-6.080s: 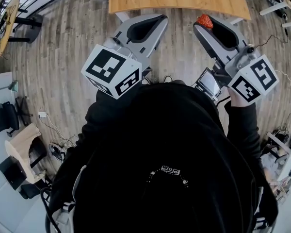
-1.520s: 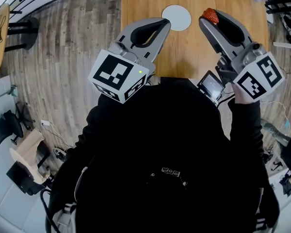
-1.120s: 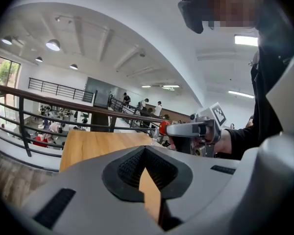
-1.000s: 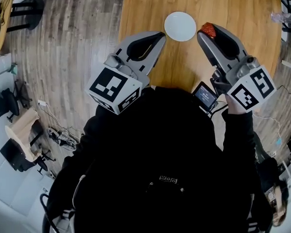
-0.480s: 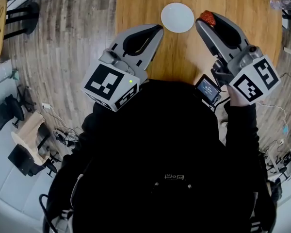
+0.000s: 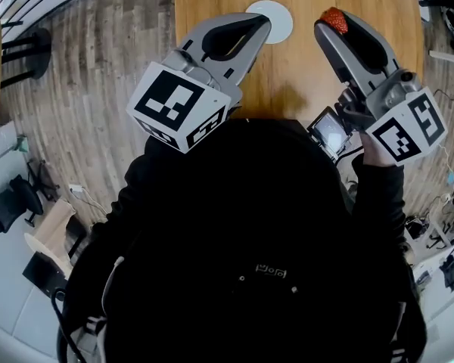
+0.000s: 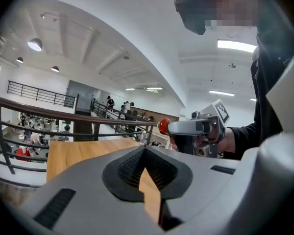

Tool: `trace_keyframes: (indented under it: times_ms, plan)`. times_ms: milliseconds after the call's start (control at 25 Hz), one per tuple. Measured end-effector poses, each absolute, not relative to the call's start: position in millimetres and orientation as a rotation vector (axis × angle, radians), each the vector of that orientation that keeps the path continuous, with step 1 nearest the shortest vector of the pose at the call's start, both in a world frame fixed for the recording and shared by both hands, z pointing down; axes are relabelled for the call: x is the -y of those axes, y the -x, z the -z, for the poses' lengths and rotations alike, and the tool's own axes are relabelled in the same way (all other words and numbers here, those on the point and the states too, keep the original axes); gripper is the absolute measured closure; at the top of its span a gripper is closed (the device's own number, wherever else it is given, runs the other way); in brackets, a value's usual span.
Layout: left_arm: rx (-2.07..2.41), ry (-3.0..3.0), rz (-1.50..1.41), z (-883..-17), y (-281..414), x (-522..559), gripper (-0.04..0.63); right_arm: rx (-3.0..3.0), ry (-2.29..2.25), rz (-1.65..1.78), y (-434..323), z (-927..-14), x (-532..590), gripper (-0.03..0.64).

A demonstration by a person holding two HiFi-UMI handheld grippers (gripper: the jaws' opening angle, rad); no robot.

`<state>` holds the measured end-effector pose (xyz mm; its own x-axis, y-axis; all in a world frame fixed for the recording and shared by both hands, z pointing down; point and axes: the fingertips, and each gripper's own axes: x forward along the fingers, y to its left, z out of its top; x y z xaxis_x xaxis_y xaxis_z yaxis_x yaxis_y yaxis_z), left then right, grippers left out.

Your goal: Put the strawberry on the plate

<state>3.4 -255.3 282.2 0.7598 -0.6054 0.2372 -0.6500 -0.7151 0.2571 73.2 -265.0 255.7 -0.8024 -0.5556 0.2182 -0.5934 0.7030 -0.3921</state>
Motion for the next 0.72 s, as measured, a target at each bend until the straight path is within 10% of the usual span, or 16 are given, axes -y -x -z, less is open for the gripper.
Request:
trace_keyframes:
  times_ms: [720]
  plan:
    - [0.801, -2.727, -0.203, -289, -17, 263, 0.6, 2.78, -1.149, -0.65, -84, -259, 260, 0.472]
